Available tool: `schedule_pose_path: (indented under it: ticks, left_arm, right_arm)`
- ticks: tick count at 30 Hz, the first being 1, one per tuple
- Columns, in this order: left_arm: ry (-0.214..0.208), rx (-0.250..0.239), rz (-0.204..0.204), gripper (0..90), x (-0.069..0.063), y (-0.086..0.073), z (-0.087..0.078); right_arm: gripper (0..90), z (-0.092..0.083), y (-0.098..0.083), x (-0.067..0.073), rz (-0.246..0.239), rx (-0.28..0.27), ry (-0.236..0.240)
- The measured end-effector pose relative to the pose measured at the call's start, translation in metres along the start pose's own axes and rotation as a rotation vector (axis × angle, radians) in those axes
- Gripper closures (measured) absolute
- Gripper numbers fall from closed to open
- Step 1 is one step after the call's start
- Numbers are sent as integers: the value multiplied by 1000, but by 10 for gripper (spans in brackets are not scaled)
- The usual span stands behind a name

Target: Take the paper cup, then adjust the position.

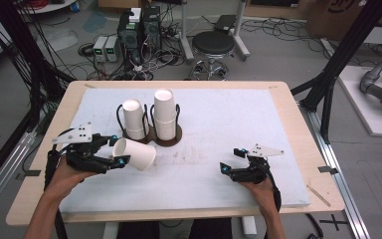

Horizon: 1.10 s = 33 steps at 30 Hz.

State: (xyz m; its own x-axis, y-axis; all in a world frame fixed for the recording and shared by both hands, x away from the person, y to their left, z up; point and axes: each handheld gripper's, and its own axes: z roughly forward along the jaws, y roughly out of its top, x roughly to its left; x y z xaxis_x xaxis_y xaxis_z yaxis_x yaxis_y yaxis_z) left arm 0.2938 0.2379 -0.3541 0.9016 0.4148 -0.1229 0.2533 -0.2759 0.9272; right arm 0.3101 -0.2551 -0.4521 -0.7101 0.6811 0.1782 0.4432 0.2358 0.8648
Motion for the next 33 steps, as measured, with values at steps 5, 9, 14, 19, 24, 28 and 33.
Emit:
schedule_pose_path:
  ticks: [5, 9, 14, 19, 24, 28, 33]
  left_arm:
    - [0, 5, 4, 346, -2, -1, 2]
    - [-4, 8, 6, 346, -3, -1, 4]
    - [-4, 8, 6, 346, -1, -1, 5]
    - [-12, 1, 3, 346, 1, 0, 5]
    - [-22, -5, 5, 345, 2, 1, 4]
    - [-43, -19, 6, 345, 3, 2, 4]
    - [-70, -27, 8, 346, 4, 3, 7]
  right_arm:
    - [148, 0, 0, 2, -22, 3, 5]
    - [148, 1, 1, 1, -17, 12, 7]
    - [148, 0, 0, 0, -14, -5, 15]
    - [148, -2, 0, 0, -13, -18, 28]
    - [148, -4, 2, -1, -11, -14, 62]
    - [148, -7, 9, 0, -18, -26, 107]
    - [148, -11, 27, 3, -57, -55, 190]
